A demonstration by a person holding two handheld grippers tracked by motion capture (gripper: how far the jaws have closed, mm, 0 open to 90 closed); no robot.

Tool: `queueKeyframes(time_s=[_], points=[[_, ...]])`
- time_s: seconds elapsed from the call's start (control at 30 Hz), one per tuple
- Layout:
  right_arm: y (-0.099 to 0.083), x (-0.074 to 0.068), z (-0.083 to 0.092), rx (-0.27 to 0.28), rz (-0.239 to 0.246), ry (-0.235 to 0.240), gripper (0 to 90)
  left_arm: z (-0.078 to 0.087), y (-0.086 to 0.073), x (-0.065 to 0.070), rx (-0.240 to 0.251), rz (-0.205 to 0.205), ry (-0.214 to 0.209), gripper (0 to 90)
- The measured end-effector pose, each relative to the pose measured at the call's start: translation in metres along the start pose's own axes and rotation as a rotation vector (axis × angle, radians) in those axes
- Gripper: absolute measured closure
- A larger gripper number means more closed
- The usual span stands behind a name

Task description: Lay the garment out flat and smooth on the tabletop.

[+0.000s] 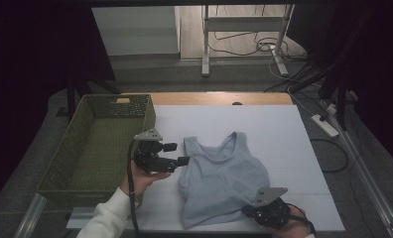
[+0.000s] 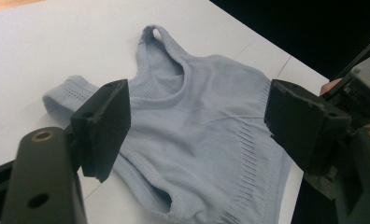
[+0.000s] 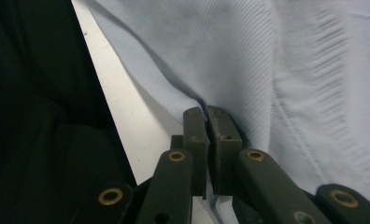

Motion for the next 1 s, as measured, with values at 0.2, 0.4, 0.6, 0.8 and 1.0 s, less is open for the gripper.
queueKeyframes(time_s=[0.2,0.4,0.6,0.8,1.0], points=[[0.004,-0.003,0.0,0.049,0.004,0.003,72.5,0.0,0.0,0.0,0.001,0.003,0.0,23.6],[0.013,-0.005,0.01,0.176,-0.005,0.023,63.5,0.001,0.0,-0.001,0.004,0.004,0.002,23.6],[0.025,-0.007,0.018,0.254,-0.021,-0.039,57.5,0.001,0.0,-0.002,0.005,0.005,0.002,23.6],[0.026,0.001,0.021,0.296,-0.059,-0.073,55.1,0.0,0.0,-0.001,0.004,0.007,0.003,23.6],[0.028,0.008,0.023,0.325,-0.099,-0.099,53.4,-0.002,-0.001,-0.001,-0.002,0.005,0.003,23.6]])
Point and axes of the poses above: each handheld gripper's, and its own axes: z roughly backward along the jaws, y roughly out of its top, x roughly to its right, the point moved 2 cm from there along -z, roughly forward along the jaws, and after that the axes turned 6 degrees about -z, right-handed, at the moved point
